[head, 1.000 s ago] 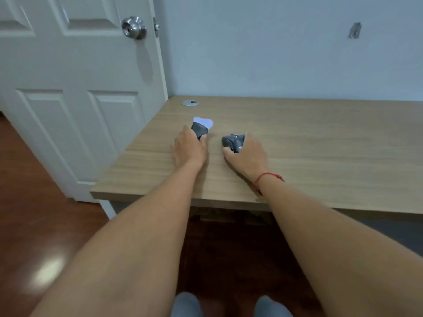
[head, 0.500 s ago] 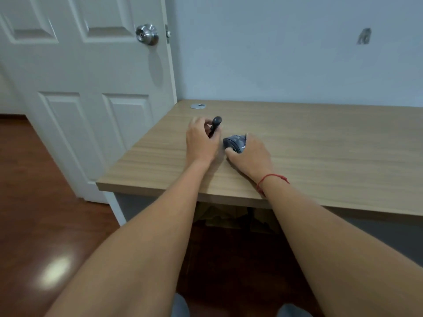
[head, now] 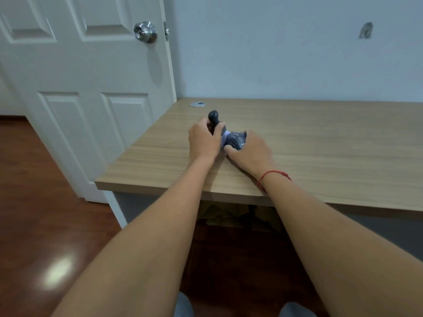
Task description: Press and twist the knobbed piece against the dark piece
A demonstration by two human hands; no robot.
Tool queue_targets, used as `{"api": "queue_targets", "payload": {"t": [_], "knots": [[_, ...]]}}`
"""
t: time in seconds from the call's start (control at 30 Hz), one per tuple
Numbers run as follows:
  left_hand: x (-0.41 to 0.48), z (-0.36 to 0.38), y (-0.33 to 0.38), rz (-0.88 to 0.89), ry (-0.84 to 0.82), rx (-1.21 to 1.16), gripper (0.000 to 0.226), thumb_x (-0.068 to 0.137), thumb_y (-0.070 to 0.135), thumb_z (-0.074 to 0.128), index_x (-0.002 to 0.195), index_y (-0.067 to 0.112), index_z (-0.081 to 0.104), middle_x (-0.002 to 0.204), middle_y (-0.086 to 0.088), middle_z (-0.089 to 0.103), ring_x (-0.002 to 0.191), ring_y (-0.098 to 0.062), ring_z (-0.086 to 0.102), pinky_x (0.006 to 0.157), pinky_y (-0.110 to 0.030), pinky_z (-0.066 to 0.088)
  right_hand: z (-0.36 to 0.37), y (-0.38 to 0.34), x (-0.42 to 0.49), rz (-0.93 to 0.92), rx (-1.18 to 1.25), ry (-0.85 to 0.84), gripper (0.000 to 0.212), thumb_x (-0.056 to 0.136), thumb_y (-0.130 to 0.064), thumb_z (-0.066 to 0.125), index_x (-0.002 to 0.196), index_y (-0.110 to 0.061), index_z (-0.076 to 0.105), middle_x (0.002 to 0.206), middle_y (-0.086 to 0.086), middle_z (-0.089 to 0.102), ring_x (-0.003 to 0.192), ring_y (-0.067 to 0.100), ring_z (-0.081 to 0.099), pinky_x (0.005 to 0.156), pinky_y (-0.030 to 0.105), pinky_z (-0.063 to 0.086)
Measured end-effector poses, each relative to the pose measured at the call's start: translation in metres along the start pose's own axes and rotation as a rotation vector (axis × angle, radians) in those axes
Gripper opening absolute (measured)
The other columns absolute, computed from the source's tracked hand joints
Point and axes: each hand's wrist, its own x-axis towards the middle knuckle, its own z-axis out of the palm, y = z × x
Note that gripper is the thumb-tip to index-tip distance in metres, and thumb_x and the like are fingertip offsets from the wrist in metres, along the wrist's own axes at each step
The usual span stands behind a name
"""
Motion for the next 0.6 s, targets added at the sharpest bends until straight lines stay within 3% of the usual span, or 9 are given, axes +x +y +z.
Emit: {"api": "queue_targets", "payload": {"t": [0.1,0.23,0.33,0.43,0.6], "knots": [[0.003,0.000,-0.005,-0.049,0.041,0.035,0.025,0.085,0.026,0.064,0.082,0.001,0.065,0.086,-0.015,0.071,0.088,-0.032,0.065,0.079,-0.040,0.053,-0.001,0.000,-0.002,-0.001,0.027,0.000,0.047,0.076,-0.044,0.066,0.107,-0.011,0.056,0.097,0.002,0.061,0.092,0.023,0.061,0.084,0.038,0.052],[-0.006,-0.006,0.010,0.068,0.144,-0.126,0.026,0.091,0.026,0.061,0.088,0.001,0.065,0.086,-0.009,0.071,0.084,-0.022,0.067,0.077,-0.031,0.052,-0.002,-0.001,-0.004,0.010,0.048,0.005,0.051,0.075,-0.042,0.067,0.113,-0.010,0.055,0.107,0.005,0.065,0.100,0.027,0.062,0.087,0.039,0.050],[-0.010,-0.004,0.012,0.163,0.063,-0.090,0.025,0.090,0.028,0.062,0.083,0.003,0.064,0.083,-0.011,0.072,0.080,-0.023,0.067,0.074,-0.032,0.052,0.000,0.000,-0.004,-0.018,0.031,-0.007,0.047,0.075,-0.046,0.067,0.108,-0.013,0.058,0.101,0.004,0.066,0.096,0.028,0.063,0.083,0.039,0.049],[-0.004,0.000,0.004,0.088,0.026,0.003,0.027,0.087,0.029,0.063,0.072,0.007,0.060,0.077,-0.012,0.071,0.077,-0.027,0.067,0.070,-0.036,0.053,0.000,0.000,-0.003,-0.028,0.031,0.000,0.044,0.073,-0.049,0.067,0.099,-0.014,0.059,0.093,0.003,0.066,0.088,0.027,0.064,0.078,0.040,0.051],[0.000,0.001,0.001,0.024,0.101,0.095,0.031,0.089,0.028,0.060,0.082,-0.002,0.063,0.084,-0.017,0.070,0.082,-0.032,0.064,0.068,-0.034,0.045,0.000,0.001,-0.004,-0.013,0.042,0.003,0.048,0.074,-0.044,0.068,0.109,-0.013,0.059,0.102,0.003,0.067,0.094,0.025,0.063,0.082,0.037,0.051]]}}
